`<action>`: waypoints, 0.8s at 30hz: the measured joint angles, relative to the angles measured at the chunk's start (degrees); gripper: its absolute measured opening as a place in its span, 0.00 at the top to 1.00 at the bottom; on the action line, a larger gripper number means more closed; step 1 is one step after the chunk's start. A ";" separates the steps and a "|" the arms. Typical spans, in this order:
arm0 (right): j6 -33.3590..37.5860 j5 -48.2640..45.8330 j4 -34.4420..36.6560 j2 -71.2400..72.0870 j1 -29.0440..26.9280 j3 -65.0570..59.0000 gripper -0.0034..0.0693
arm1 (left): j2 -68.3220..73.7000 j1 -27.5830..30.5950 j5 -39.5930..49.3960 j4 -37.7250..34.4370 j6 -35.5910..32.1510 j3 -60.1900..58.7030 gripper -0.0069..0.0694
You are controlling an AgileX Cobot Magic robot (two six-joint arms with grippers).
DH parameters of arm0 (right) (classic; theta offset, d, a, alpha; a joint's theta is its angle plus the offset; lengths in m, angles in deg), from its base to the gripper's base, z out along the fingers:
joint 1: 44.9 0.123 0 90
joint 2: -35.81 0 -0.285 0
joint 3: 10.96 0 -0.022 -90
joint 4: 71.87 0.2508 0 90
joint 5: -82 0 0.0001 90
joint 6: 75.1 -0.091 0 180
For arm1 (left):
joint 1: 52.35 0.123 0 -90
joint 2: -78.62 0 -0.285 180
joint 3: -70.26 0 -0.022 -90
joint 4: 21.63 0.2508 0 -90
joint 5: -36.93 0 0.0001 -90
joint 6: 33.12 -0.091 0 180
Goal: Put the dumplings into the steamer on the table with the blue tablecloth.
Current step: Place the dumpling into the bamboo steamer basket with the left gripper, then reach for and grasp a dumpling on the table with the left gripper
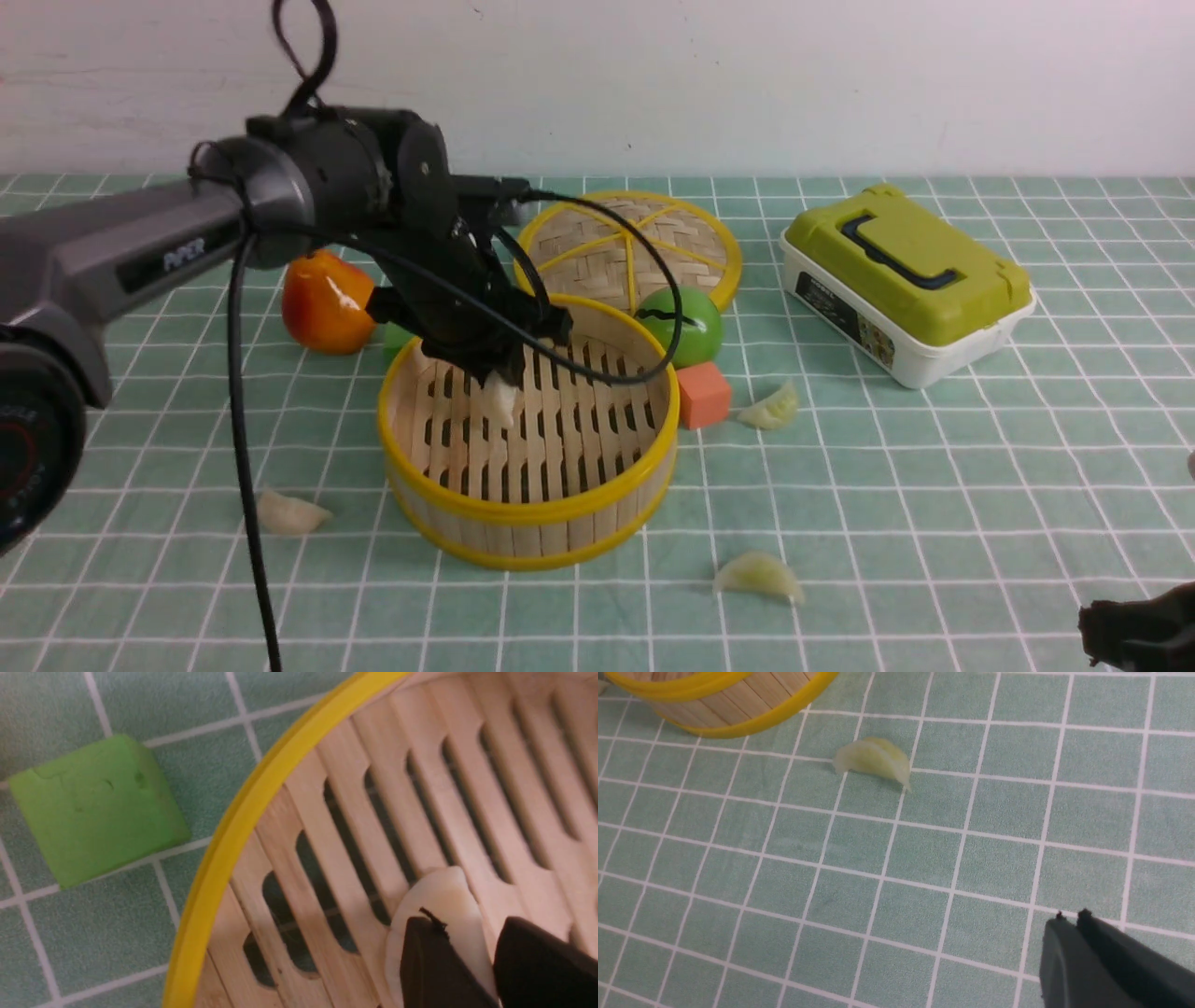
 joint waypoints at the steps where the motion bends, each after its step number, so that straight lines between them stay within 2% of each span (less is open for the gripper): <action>1: 0.00 0.05 0.19 0.00 0.00 -0.06 0.91 | 0.17 -0.01 -0.21 0.13 0.38 0.00 0.68; 4: 0.55 0.05 1.08 0.00 0.00 -0.43 0.91 | -0.09 -0.54 -0.16 3.41 4.55 0.41 0.62; 6: 1.35 0.17 1.80 0.00 0.00 -0.54 0.91 | -0.62 -0.67 1.98 5.87 8.22 1.59 0.52; 8: 2.28 0.19 2.40 0.00 0.00 -0.57 0.91 | -2.62 -0.67 5.85 8.73 9.90 3.16 0.42; 11: 2.83 0.24 2.86 0.00 0.00 -0.57 0.91 | -8.10 -0.67 12.02 13.75 11.09 4.10 0.36; 14: 2.98 0.24 2.99 0.00 0.00 -0.57 0.91 | -13.58 -0.21 16.39 16.67 13.16 3.98 0.35; 17: 3.18 0.24 3.11 0.00 0.00 -0.57 0.91 | -21.11 3.79 16.87 16.58 19.09 -2.97 0.37; 21: 3.22 0.24 3.67 0.00 0.00 -0.57 0.91 | -24.99 10.29 9.09 13.35 25.98 -18.31 0.39; 24: 3.41 0.24 3.86 0.00 0.00 -0.57 0.91 | -24.83 12.91 1.67 11.87 32.81 -29.92 0.39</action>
